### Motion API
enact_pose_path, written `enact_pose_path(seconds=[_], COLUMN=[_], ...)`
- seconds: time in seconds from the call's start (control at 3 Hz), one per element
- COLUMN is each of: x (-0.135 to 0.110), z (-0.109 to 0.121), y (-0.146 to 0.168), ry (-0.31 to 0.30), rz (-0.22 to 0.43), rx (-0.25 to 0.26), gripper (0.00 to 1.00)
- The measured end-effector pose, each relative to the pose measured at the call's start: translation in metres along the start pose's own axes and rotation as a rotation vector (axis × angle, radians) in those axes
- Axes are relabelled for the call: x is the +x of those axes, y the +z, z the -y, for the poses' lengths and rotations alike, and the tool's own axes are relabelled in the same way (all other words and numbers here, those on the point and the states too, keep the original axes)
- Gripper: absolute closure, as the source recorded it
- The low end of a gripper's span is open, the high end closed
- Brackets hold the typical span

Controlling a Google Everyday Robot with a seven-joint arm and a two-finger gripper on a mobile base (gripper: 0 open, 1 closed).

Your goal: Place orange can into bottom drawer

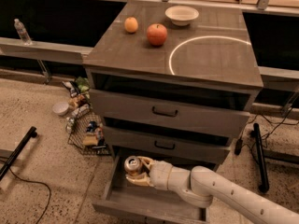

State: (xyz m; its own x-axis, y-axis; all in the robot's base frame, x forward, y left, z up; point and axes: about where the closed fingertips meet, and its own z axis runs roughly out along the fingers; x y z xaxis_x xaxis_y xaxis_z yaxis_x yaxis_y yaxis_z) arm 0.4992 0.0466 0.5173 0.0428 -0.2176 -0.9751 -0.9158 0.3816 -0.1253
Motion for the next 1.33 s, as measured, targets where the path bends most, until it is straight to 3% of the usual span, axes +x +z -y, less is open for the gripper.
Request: enact_pose_path(seconds=[0.33,0.67,1.0,1.33], x=[0.077,0.142,0.200,0.256], z=[0.000,0.011,0.021,0.028], y=[0.006,0.009,0.013,0.016], ry=[-0.054,-0.073,-0.071,-0.018], rz=[-0.041,-0.071,-0.105,-0.126], rx=[-0.061,-0.060,-0.053,-0.050], gripper=[1.00,1.00,1.00,1.00])
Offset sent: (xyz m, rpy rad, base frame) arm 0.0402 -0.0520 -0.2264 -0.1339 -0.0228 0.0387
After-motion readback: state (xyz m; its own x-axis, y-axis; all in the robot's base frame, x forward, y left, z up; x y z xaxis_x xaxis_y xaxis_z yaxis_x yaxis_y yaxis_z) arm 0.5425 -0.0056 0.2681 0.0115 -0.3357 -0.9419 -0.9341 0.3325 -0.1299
